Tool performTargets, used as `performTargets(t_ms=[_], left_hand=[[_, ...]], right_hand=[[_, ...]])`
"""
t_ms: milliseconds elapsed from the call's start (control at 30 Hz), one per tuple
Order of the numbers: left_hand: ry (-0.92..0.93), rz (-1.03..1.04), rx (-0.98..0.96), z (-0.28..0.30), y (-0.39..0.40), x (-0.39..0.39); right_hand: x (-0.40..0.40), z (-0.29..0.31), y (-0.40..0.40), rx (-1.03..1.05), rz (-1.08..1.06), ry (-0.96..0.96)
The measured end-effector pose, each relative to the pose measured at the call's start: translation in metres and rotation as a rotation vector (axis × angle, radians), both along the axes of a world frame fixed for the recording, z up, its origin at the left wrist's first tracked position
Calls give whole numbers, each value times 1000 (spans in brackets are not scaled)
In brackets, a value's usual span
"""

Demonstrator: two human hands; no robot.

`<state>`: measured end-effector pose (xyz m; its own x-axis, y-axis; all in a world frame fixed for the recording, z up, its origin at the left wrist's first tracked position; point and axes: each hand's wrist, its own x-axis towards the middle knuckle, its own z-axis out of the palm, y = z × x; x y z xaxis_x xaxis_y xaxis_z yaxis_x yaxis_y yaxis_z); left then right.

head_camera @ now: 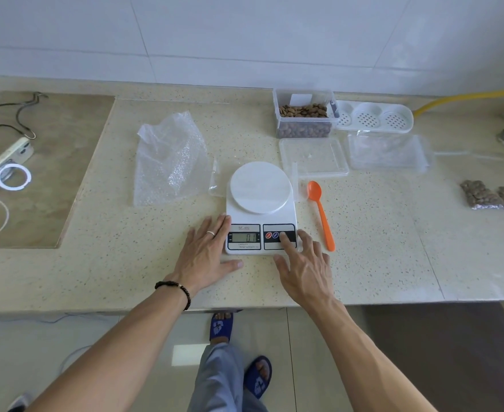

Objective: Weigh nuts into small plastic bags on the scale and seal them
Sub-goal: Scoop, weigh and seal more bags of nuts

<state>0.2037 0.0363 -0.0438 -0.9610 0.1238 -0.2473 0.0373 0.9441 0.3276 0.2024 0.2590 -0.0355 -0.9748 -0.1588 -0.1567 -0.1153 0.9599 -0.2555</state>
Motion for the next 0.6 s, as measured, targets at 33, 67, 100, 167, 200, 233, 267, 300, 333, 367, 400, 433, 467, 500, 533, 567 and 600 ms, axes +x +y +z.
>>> performTargets(t_ms=[33,67,100,167,200,233,267,300,333,367,400,433,467,500,533,567,600], left_hand=[[11,-3,-23,1,1,1],[27,-10,-43,2,2,2],[49,-24,-55,2,3,4],[100,-63,-68,6,3,5],[127,-77,-72,9,3,3],[153,-84,-72,12,3,-1],[180,-89,-67,16,3,-6],[203,-97,-58,22,5,-13],[221,-109,-45,27,7,-21],[235,-123,-30,33,10,-29],[242,-139,-19,38,14,-38],[251,-159,-12,41,18,-48],[263,-178,-7,44,23,-58],[274,-197,-3,44,27,-68],[280,-214,1,44,31,-78],[280,-234,2,42,34,-88],[279,-254,-3,41,38,-98]], right_hand=[[-1,1,1,-25,-7,11],[-2,3,1,-53,-16,34],[-3,4,2,-80,-29,69],[-9,8,6,-118,-77,131],[-13,11,9,-130,-109,144],[-18,14,12,-143,-145,148],[-23,17,17,-159,-184,149],[-28,20,21,-176,-221,148],[-34,22,26,-190,-256,144],[-39,24,31,-200,-291,136],[-44,25,36,-204,-325,121],[-48,25,41,-205,-359,100],[-52,25,45,-205,-392,75],[-56,24,47,-205,-422,50],[-60,23,49,-212,-449,25],[-64,21,50,-227,-477,-2],[-68,20,50,-251,-511,-23]])
